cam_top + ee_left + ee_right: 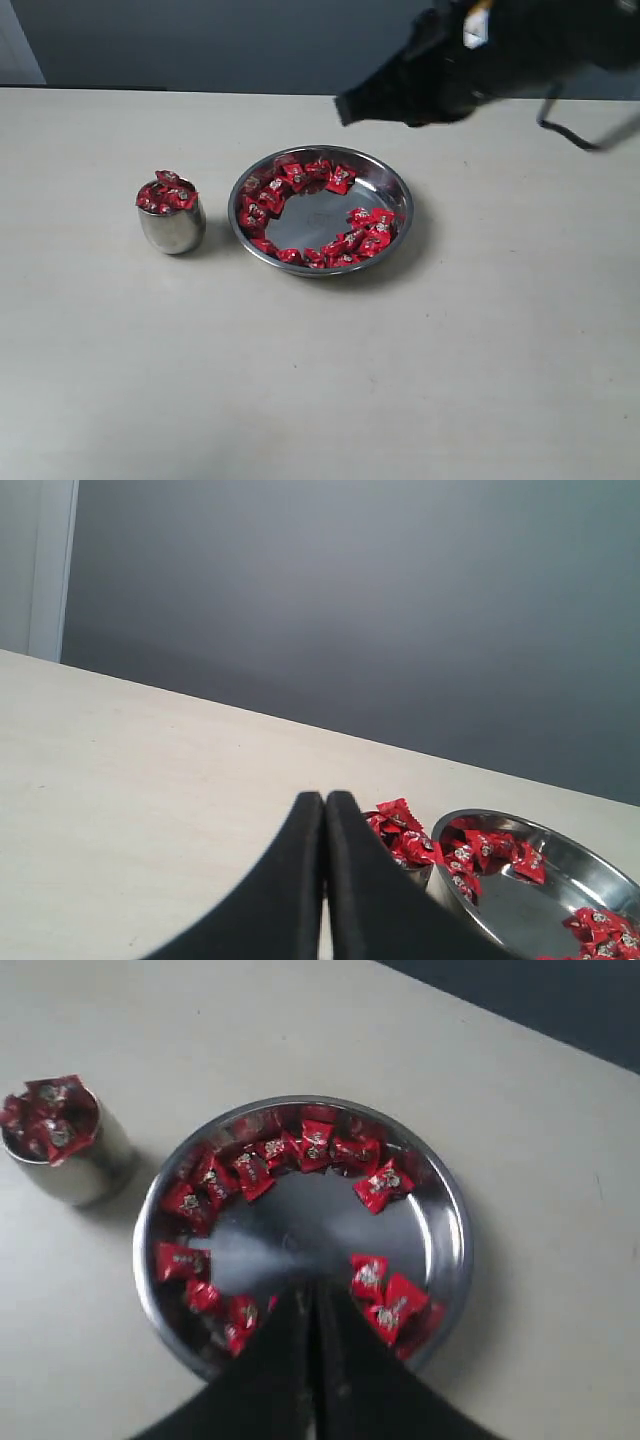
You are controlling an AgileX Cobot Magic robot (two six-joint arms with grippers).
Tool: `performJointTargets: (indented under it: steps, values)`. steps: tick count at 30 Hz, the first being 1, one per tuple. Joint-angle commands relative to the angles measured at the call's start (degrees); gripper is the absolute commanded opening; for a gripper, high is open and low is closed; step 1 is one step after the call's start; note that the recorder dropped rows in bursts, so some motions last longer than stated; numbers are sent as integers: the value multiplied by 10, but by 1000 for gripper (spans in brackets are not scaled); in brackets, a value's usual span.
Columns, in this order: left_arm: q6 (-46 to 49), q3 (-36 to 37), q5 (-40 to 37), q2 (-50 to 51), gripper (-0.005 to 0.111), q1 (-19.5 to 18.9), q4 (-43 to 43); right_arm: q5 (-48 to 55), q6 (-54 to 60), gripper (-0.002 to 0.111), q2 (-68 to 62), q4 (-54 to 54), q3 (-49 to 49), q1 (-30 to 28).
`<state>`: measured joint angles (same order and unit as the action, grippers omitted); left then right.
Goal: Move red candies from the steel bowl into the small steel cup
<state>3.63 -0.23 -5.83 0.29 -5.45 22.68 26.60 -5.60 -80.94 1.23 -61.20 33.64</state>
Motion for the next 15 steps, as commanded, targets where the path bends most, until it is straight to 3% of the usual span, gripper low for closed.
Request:
performJointTargets:
  steps: [1, 4, 8, 10, 12, 15]
  values:
    - [1, 2, 3, -3, 0, -1, 6, -18, -84, -1, 213, -46, 204, -3]
    - [1, 2, 3, -3, 0, -1, 7, 5, -90, -1, 308, 48, 247, -10]
    - [1, 2, 3, -3, 0, -1, 8, 15, -83, -1, 398, 58, 251, -10]
    - [1, 2, 3, -3, 0, -1, 8, -61, -53, -1, 455, 145, 279, -37]
    - [1, 2, 3, -3, 0, -1, 6, -175, -54, -1, 511, 144, 361, -174]
    - [1, 2, 3, -3, 0, -2, 6, -196, -54, -1, 596, 75, 472, -299]
